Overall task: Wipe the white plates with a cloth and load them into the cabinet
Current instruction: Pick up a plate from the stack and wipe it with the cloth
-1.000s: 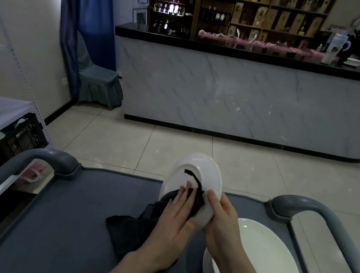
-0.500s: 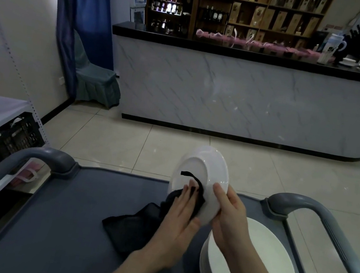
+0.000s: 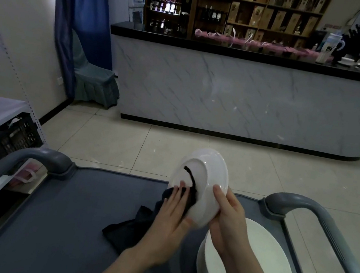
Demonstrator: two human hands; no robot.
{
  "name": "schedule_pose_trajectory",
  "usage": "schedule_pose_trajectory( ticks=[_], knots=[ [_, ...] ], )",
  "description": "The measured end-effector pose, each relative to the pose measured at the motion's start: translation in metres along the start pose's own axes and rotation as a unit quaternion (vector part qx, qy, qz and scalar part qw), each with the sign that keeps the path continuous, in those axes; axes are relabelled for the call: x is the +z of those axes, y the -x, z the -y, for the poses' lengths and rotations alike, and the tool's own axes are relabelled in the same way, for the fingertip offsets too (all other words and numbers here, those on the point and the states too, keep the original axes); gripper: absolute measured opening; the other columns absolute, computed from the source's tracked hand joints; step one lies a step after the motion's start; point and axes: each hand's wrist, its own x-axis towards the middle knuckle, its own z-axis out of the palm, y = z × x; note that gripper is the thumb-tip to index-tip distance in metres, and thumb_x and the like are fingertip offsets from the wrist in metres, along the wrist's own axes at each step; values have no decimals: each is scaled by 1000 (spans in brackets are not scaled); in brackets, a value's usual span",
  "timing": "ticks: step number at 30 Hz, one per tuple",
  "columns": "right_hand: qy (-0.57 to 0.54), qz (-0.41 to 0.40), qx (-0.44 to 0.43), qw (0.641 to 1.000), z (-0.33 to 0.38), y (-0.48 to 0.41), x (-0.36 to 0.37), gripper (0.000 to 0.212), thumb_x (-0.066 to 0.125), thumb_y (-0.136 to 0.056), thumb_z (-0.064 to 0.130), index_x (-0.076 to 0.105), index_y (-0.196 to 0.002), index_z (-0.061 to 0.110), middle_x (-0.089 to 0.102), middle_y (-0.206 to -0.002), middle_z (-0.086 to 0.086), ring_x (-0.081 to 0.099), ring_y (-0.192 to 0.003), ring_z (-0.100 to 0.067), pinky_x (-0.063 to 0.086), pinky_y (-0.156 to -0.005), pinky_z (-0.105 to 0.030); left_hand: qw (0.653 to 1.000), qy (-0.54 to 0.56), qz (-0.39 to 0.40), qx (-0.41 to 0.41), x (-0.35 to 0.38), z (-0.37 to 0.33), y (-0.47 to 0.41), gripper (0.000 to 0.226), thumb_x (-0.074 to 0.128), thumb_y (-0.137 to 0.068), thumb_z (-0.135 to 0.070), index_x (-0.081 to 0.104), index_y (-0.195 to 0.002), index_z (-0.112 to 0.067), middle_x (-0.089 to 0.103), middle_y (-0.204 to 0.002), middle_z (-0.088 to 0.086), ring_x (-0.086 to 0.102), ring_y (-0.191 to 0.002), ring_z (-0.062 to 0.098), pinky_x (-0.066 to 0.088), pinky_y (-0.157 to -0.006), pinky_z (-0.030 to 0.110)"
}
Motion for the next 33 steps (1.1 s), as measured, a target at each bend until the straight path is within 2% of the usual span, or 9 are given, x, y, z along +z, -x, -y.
schedule_pose_trajectory(
  ticks=[6,11,15,18,22,26,30,32,33],
  knots=[
    [23,11,37,999,-11,10,-3,30,53,-98,18,64,-123,5,71,-116,-16,68,-109,-30,55,-91,-41,1000,26,0,7,0,-20,-15,59,9,-91,-65,-16,-143,-50,-25,-153,-32,-21,-142,-9,-14,-116,22],
    [26,12,42,999,-16,18,-6,29,55,-95,16,68,-118,7,72,-113,-17,69,-104,-30,59,-75,-35,998,-25,-11,-62,-14,-1,-32,70,2,-82,-73,-16,-143,-46,-27,-156,-19,-21,-145,-2,-12,-119,29],
    [-9,11,22,1000,-2,12,-8,31,57,-91,17,66,-118,4,72,-113,-17,69,-105,-31,60,-77,-35,999,3,0,-47,-7,6,-15,70,9,-88,-72,-15,-147,-43,-29,-155,-23,-23,-144,-4,-10,-120,30],
    [-15,-7,25,1000,2,6,-9,28,55,-96,15,64,-120,3,72,-113,-17,70,-104,-31,60,-76,-34,1000,18,0,-19,8,-14,-2,70,10,-91,-68,-14,-150,-39,-27,-155,-26,-24,-143,-6,-14,-117,27],
    [-19,-1,43,999,-3,8,-11,31,52,-98,17,62,-125,4,70,-118,-17,67,-110,-31,55,-89,-39,1000,-6,7,-6,10,-38,-8,56,8,-96,-57,-16,-144,-44,-24,-158,-21,-23,-143,-7,-15,-117,27],
    [2,14,50,999,-14,21,-12,28,51,-98,15,66,-121,6,71,-116,-17,68,-107,-30,58,-80,-34,998,6,-17,-65,1,-31,-30,68,9,-92,-48,-6,-154,-26,-14,-162,-9,-15,-149,6,-7,-122,33],
    [28,-6,49,998,-16,28,-19,26,55,-95,15,69,-114,6,71,-111,-20,70,-100,-32,57,-77,-40,994,-34,-1,-104,1,0,-29,71,1,-85,-67,-12,-149,-38,-20,-160,-12,-14,-148,3,-3,-122,34],
    [40,-3,35,999,-11,28,-24,27,58,-92,17,69,-114,5,71,-111,-20,69,-101,-33,57,-80,-41,993,40,-13,-110,5,13,-21,67,11,-89,-74,-9,-147,-46,-17,-161,-16,-7,-148,1,5,-121,31],
    [46,4,28,999,-8,29,-26,27,59,-91,18,70,-113,6,72,-110,-19,69,-101,-32,57,-80,-41,989,86,-20,-116,7,18,-16,64,18,-93,-70,-6,-148,-48,-12,-162,-17,-2,-148,1,8,-120,29]
  ],
)
